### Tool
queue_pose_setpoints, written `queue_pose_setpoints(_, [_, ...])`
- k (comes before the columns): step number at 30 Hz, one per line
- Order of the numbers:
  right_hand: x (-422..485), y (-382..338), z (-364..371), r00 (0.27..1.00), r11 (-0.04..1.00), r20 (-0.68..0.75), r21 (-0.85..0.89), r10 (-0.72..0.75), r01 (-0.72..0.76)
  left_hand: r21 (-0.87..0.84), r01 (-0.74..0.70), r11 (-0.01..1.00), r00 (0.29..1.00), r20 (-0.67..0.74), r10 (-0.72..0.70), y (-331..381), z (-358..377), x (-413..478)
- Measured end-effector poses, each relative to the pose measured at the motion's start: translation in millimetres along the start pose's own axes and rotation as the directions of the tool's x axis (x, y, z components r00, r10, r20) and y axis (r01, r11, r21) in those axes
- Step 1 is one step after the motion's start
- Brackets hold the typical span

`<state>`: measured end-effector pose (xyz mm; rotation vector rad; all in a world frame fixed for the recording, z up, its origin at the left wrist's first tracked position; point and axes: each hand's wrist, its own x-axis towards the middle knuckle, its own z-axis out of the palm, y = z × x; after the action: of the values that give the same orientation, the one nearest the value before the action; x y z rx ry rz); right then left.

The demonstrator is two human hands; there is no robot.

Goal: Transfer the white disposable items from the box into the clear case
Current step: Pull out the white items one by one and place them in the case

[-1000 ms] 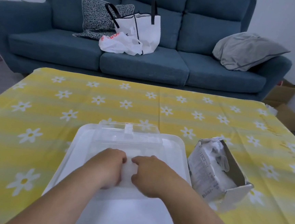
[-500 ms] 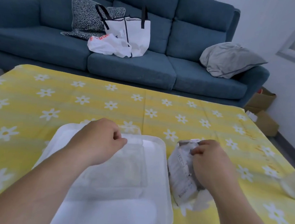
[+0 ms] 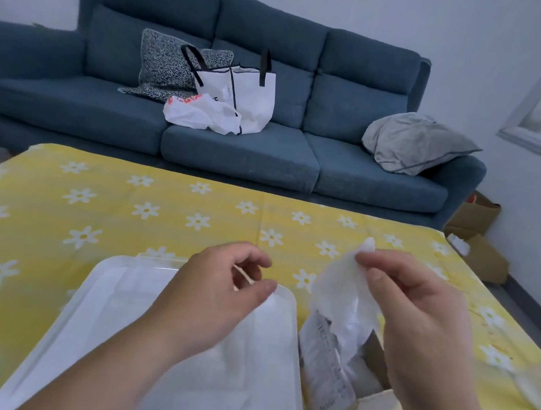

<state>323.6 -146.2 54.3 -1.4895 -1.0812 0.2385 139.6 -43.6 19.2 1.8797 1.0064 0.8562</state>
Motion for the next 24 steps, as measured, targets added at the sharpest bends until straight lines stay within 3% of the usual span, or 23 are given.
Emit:
queue_pose_setpoints(2, [-1.8,-7.6,5.5,0.995,0.982,0.104,0.188,0.011,-0.031,-0.092,-0.042,0.995,0.997,0.055,0.047,9.5,0.9,-4.1])
queue_pose_setpoints(8, [-7.0,-15.6,33.5,0.901,0.88,0.433,0.43,-0.008,-0.199,-0.164,-0.119,0.979,0.991,0.041,0.127,14.2,-13.4,-5.6])
queue_pose_setpoints(12, [-6.9,-10.3,41.1,0.89,0.874,0.452,0.408,0.059,-0.264,-0.382,-0.045,0.923,0.999,-0.013,0.043,12.4,-26.1,-7.0])
queue_pose_setpoints(16, [-13.9,-8.5,53.5,0.736,0.84,0.674,0.36,0.067,-0.406,-0.569,0.044,0.821,0.999,0.001,-0.053,11.5,-31.9,-6.0])
queue_pose_setpoints(20, [-18.6,-7.7,58.8,0.809,0.821,0.544,0.342,0.223,-0.457,-0.609,0.127,0.783,0.991,0.106,-0.078,12.5,-32.3,-7.9])
queue_pose_setpoints(24, [-17.9,-9.8,50.3,0.858,0.747,0.398,0.448,0.325,-0.49,-0.553,0.149,0.82,0.987,0.132,-0.091,9.7,-30.1,-8.0])
